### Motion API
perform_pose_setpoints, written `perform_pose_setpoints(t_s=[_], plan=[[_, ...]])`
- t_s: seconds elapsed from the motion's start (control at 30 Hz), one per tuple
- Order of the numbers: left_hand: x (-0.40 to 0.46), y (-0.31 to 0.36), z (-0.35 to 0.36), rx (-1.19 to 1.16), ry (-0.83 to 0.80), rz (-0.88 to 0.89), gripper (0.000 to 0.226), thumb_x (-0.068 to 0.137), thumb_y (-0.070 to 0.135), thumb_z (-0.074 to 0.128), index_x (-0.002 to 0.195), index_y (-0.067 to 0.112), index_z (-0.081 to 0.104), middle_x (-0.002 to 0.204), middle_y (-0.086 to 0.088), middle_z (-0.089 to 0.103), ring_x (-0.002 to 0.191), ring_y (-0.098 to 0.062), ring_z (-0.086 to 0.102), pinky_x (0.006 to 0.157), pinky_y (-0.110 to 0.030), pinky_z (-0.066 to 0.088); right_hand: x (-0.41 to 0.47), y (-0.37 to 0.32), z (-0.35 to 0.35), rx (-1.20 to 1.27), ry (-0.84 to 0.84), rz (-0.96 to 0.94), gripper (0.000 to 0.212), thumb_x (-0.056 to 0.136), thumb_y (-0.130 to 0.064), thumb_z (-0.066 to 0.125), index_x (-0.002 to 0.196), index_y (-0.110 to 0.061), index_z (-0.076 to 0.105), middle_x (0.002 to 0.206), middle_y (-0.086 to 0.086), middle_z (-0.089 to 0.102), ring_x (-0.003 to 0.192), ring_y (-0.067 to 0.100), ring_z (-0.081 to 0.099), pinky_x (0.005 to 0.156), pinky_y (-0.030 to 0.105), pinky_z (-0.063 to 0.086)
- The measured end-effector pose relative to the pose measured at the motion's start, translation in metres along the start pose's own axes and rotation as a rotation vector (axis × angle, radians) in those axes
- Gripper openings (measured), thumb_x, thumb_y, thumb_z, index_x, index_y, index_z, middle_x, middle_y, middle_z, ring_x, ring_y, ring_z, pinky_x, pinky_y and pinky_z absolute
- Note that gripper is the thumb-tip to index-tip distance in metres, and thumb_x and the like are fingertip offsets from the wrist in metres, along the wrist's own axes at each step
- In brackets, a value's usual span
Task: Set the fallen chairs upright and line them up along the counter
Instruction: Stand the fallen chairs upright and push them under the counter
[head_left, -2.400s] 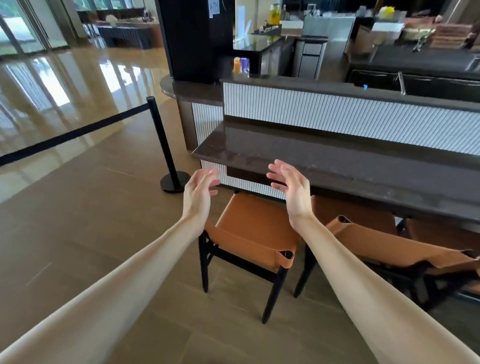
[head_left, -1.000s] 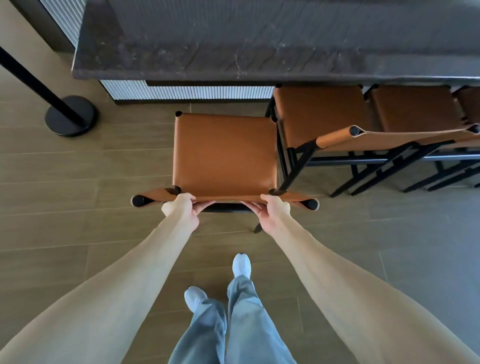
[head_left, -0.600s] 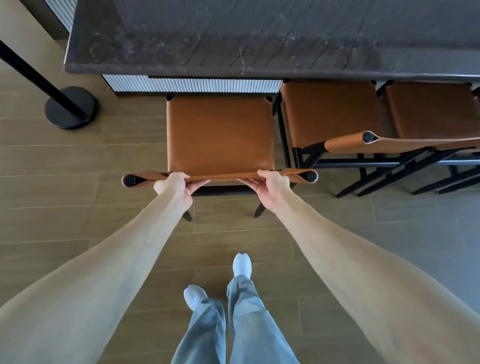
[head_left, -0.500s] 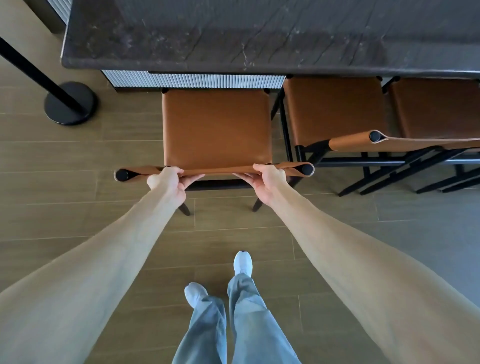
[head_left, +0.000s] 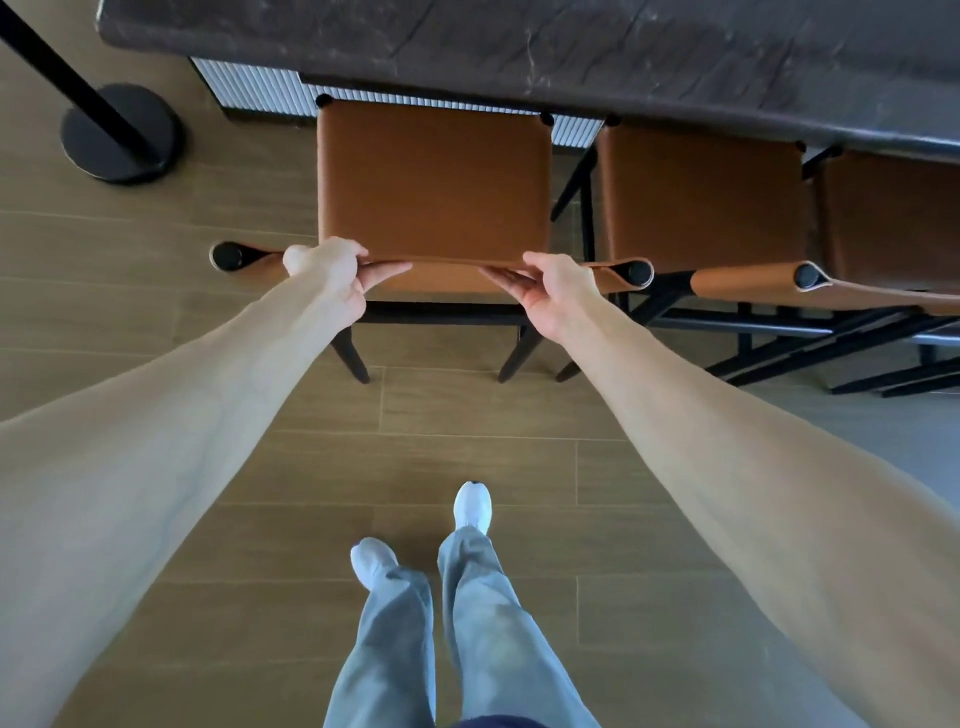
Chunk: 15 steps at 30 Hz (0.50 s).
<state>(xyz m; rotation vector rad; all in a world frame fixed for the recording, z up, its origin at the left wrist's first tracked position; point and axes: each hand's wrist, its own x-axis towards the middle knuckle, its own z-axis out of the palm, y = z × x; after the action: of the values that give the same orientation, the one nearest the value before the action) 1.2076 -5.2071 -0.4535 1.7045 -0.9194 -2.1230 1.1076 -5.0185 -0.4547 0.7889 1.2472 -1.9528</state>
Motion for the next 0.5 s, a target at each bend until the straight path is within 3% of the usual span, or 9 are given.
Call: perform_pose_setpoints(t_s=[0.13,0.27,0.4,0.5], plan=[[0.003,0.005,0.005,0.019,-0.014,0.019,0.033,0.089,-0.025,0.047,0.102,0.006,0.046,0.128,-0.029,0.043,0.049,-0.048,0.067,0.058,-0.047,0.062,0.005,-0.004,0.007,0.006,-0.036,-0.017,0.037,0.099,0.017,0.04,0.134,0.006,0.048,0.128,0.036,0.058,0.106,0.054,0.065,0.083,0.061,0.06],[0.006,0.006,0.007,0.018,-0.034,0.024,0.036,0.09,-0.023,0.048,0.113,0.005,0.044,0.127,-0.027,0.045,0.053,-0.047,0.069,0.058,-0.045,0.063,0.012,-0.003,0.008,-0.04,-0.027,-0.029,0.037,0.098,0.018,0.041,0.133,0.006,0.049,0.125,0.034,0.061,0.098,0.052,0.069,0.079,0.059,0.062],[-0.001,0.006,0.012,0.015,-0.035,0.025,0.031,0.09,-0.023,0.048,0.097,0.007,0.045,0.126,-0.028,0.045,0.05,-0.048,0.068,0.059,-0.046,0.063,0.018,-0.011,0.006,-0.051,-0.035,-0.012,0.041,0.097,0.02,0.04,0.135,0.008,0.047,0.128,0.035,0.059,0.102,0.052,0.068,0.08,0.058,0.062],[0.004,0.006,0.015,-0.017,-0.058,-0.014,0.028,0.09,-0.024,0.048,0.097,0.003,0.05,0.127,-0.031,0.049,0.066,-0.05,0.067,0.059,-0.048,0.062,0.021,-0.014,0.004,-0.08,0.001,-0.026,0.047,0.096,0.019,0.042,0.141,0.007,0.041,0.127,0.037,0.056,0.092,0.052,0.071,0.084,0.058,0.061]])
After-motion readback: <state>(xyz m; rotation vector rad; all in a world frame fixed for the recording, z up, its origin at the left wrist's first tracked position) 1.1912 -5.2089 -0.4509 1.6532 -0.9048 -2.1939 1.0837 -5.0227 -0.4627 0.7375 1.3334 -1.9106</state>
